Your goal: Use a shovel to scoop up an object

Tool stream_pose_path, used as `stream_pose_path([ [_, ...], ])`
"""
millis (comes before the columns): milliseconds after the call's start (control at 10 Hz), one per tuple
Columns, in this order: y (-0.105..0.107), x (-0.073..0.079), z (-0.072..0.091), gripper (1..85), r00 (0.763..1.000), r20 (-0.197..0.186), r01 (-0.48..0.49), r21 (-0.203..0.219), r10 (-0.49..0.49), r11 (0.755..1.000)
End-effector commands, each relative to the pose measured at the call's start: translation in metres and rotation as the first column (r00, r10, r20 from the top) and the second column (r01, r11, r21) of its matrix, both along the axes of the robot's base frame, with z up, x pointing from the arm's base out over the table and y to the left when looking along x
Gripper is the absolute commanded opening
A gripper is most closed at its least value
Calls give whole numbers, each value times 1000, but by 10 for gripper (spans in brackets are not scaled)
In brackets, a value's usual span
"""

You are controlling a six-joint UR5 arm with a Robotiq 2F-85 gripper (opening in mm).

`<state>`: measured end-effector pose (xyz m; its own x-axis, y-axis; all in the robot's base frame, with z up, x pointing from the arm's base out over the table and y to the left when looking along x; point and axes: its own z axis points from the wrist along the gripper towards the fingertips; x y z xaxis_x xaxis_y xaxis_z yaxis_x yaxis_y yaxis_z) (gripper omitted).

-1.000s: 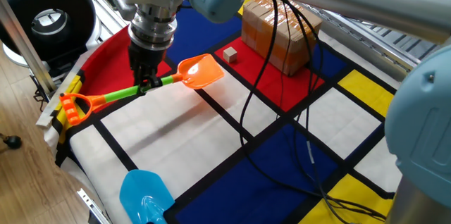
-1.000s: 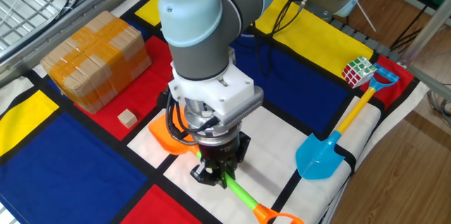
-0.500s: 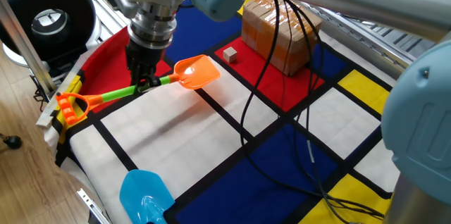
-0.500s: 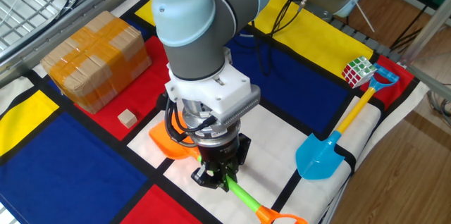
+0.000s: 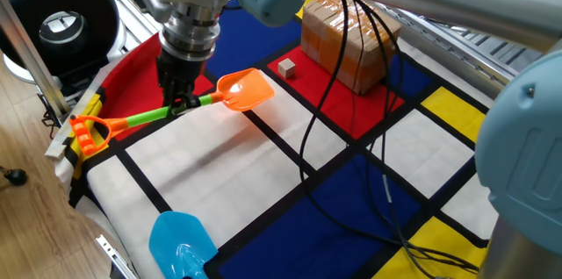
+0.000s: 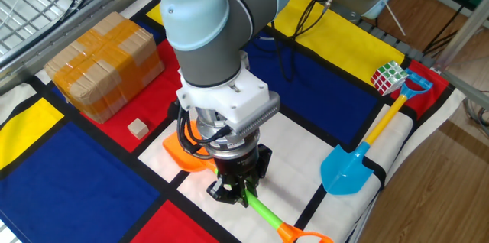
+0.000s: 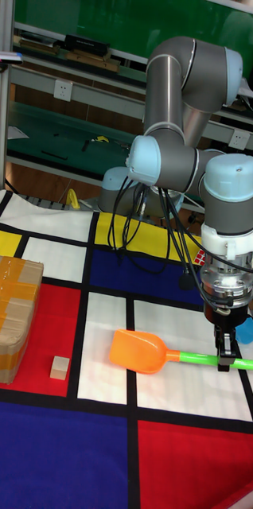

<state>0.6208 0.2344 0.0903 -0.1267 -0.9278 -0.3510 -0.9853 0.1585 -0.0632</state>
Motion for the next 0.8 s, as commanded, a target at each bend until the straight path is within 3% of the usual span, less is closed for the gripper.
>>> stream_pose_path([
  [0,1,1,2,10,1000,10,-14,40,14,999],
  [200,-5,5,-5,10,998,18,-59,61,58,996],
  [500,-23,4,-20,10,995,22,-98,60,97,993],
  [700,-25,1,-23,10,996,6,-92,63,92,994],
])
